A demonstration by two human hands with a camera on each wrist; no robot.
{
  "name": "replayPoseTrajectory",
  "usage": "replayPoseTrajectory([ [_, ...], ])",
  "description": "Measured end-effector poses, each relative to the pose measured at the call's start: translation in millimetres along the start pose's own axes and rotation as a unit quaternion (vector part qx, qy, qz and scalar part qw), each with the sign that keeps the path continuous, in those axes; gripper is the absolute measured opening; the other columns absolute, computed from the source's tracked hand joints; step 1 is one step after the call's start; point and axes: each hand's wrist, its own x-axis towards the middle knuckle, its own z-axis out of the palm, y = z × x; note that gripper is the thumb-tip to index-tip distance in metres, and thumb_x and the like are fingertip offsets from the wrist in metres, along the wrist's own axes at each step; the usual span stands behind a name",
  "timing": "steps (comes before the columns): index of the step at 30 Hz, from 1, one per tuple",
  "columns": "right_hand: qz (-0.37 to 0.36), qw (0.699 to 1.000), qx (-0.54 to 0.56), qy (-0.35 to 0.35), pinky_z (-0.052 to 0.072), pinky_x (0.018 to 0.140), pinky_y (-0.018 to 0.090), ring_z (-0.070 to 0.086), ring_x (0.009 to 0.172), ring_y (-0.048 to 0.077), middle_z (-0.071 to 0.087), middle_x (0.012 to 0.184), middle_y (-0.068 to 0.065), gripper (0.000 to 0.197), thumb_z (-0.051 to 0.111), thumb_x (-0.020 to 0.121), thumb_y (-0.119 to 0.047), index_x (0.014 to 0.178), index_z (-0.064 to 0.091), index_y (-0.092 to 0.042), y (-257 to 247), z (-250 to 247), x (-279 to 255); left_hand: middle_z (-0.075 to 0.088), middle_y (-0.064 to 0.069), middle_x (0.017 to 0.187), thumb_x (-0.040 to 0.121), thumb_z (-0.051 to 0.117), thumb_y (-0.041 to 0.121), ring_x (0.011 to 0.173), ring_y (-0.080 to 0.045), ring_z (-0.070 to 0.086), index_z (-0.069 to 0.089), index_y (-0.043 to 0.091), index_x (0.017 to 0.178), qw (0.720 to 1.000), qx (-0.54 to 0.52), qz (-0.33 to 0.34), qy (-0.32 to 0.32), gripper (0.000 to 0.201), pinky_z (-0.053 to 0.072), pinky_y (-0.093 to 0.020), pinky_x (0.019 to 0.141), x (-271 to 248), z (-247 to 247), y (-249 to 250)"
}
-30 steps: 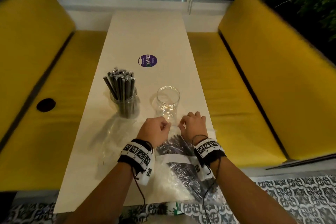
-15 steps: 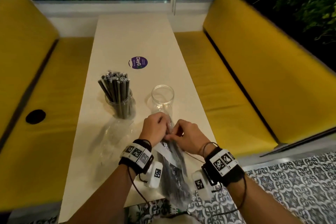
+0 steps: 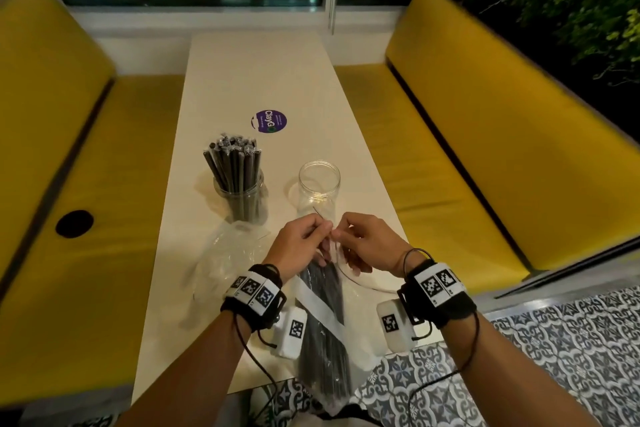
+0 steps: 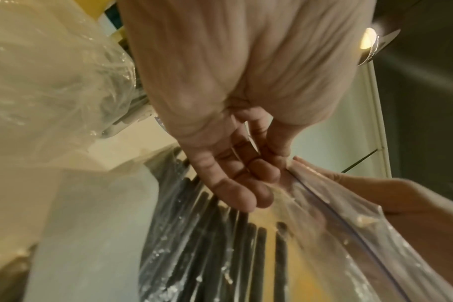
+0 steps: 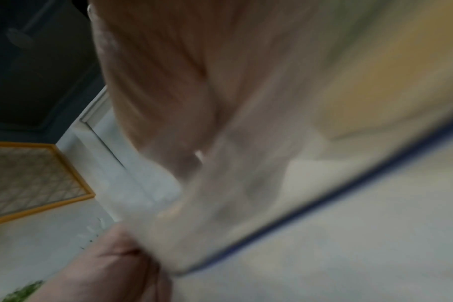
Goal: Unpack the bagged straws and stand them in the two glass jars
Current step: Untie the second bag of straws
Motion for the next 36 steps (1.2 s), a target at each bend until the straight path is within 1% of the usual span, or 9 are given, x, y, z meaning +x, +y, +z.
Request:
replayPoseTrajectory([
  [5, 0.059, 0.995, 0.080, -0.003, 0.047, 0.040, 0.030, 0.062, 0.049, 0.037, 0.066, 0.068, 0.025, 0.017, 0.050, 0.102, -0.007, 0.087, 0.055, -0.003, -12, -2, -2, 0.067, -0.005, 0.071, 0.113, 0.048, 0.016, 0.059, -0.015, 0.067, 0.061, 0.004, 0.091, 1.000, 0.008, 0.018, -0.019, 0.028, 0.057, -0.028, 0.060, -4, 4, 6],
  [11, 0.084, 0.988, 0.126, -0.008, 0.046, 0.040, 0.029, 0.064, 0.048, 0.036, 0.066, 0.066, 0.020, 0.022, 0.043, 0.101, -0.013, 0.091, 0.057, -0.001, -22, 1, -2, 0.065, -0.003, 0.067, 0.101, 0.053, 0.022, 0.067, -0.024, 0.063, 0.062, 0.019, 0.069, 0.999, 0.034, 0.026, 0.017, 0.033, 0.052, -0.039, 0.069, 5, 7, 10],
  [15, 0.031, 0.996, 0.055, 0.057, 0.042, 0.038, 0.027, 0.064, 0.044, 0.033, 0.071, 0.067, 0.022, 0.037, 0.047, 0.106, -0.038, 0.095, 0.058, -0.004, -22, 4, 8, 0.063, -0.007, 0.067, 0.103, 0.051, 0.013, 0.066, -0.030, 0.067, 0.058, 0.016, 0.065, 0.998, 0.034, 0.029, 0.037, 0.038, 0.053, -0.032, 0.060, 6, 11, 13],
  [20, -0.025, 0.995, 0.003, 0.095, 0.040, 0.035, 0.025, 0.061, 0.041, 0.028, 0.069, 0.069, 0.018, 0.035, 0.040, 0.109, -0.027, 0.091, 0.058, -0.003, -18, 10, 10, 0.066, -0.006, 0.066, 0.105, 0.057, 0.040, 0.065, -0.027, 0.066, 0.062, 0.013, 0.074, 0.997, 0.017, 0.031, 0.075, 0.041, 0.052, -0.035, 0.058, 10, 16, 11],
  [23, -0.027, 0.993, 0.008, 0.111, 0.041, 0.036, 0.025, 0.061, 0.041, 0.026, 0.065, 0.060, 0.010, 0.035, 0.044, 0.107, -0.024, 0.083, 0.058, -0.003, -14, 9, 9, 0.063, -0.004, 0.067, 0.108, 0.056, 0.034, 0.066, -0.025, 0.064, 0.064, 0.007, 0.079, 0.996, 0.030, 0.037, 0.078, 0.040, 0.059, -0.050, 0.066, 13, 15, 10],
  [28, -0.028, 0.981, 0.050, 0.185, 0.044, 0.048, 0.029, 0.053, 0.044, 0.018, 0.059, 0.054, 0.007, 0.036, 0.056, 0.098, -0.021, 0.067, 0.057, -0.002, 0, 13, 16, 0.063, 0.000, 0.065, 0.109, 0.054, 0.024, 0.064, -0.019, 0.059, 0.060, 0.011, 0.071, 0.995, 0.003, 0.035, 0.092, 0.040, 0.052, -0.039, 0.072, 11, 18, 13],
  [31, 0.002, 0.965, 0.126, 0.228, 0.050, 0.057, 0.037, 0.050, 0.053, 0.016, 0.055, 0.059, 0.005, 0.034, 0.057, 0.096, -0.017, 0.063, 0.056, -0.008, 4, 16, 22, 0.064, -0.008, 0.073, 0.105, 0.057, 0.025, 0.070, -0.029, 0.062, 0.063, 0.011, 0.075, 0.992, -0.113, 0.006, 0.059, 0.034, 0.054, -0.049, 0.083, 13, 16, 10],
  [34, 0.020, 0.966, 0.184, 0.179, 0.056, 0.059, 0.042, 0.056, 0.052, 0.020, 0.058, 0.064, 0.010, 0.034, 0.053, 0.103, -0.023, 0.074, 0.058, -0.006, -2, 14, 19, 0.064, -0.008, 0.074, 0.108, 0.057, 0.026, 0.068, -0.024, 0.062, 0.065, 0.017, 0.073, 0.987, -0.138, 0.007, 0.076, 0.037, 0.052, -0.046, 0.082, 12, 15, 11],
  [36, 0.014, 0.979, 0.160, 0.129, 0.056, 0.053, 0.035, 0.059, 0.050, 0.021, 0.063, 0.065, 0.008, 0.041, 0.057, 0.104, -0.034, 0.082, 0.061, 0.000, -9, 9, 12, 0.063, -0.007, 0.072, 0.108, 0.057, 0.037, 0.068, -0.023, 0.060, 0.063, 0.019, 0.074, 0.990, -0.093, 0.026, 0.106, 0.039, 0.051, -0.043, 0.078, 13, 15, 12],
])
